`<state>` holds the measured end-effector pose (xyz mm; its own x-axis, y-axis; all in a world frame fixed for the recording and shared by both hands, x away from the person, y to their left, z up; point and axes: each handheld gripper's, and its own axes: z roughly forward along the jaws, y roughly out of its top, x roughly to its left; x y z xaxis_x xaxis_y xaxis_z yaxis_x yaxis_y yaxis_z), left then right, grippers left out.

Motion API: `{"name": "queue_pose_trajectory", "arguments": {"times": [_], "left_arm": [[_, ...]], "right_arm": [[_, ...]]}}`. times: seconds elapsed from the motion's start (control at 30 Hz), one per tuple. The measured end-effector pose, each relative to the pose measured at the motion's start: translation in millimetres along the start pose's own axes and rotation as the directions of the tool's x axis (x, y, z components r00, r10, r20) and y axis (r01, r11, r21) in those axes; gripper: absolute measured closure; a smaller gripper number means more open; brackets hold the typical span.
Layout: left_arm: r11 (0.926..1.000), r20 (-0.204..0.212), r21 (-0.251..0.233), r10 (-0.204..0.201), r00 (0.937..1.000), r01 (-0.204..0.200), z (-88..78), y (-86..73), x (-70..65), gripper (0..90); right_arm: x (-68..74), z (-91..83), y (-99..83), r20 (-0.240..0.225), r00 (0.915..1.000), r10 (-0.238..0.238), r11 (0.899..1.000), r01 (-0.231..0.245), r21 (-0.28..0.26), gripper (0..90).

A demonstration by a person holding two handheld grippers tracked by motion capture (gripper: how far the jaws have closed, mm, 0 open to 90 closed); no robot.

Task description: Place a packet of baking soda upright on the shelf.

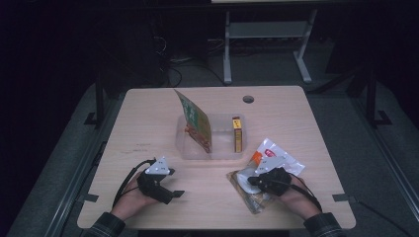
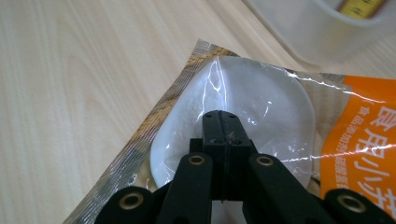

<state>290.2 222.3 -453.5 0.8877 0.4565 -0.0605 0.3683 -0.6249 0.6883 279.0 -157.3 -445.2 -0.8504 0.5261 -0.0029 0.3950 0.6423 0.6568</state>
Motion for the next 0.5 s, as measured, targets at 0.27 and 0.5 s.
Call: {"name": "queue_pose_trajectory", "arguments": {"times": [0.27,0.5], "left_arm": [[0.9999,0.004,0.010,0.013,0.9999,-0.013,-0.1,0.6,0.5,14.3],[0.9999,0.013,0.008,0.008,0.9999,-0.009,2.1,1.7,-1.5,14.3]], "right_arm": [[17.7,11.3,14.1,-0.042,0.9967,-0.069,0.998,0.069,0.004,90.0],[27.8,19.1,24.1,-0.083,0.9922,-0.092,0.996,0.093,0.007,90.0]]}}
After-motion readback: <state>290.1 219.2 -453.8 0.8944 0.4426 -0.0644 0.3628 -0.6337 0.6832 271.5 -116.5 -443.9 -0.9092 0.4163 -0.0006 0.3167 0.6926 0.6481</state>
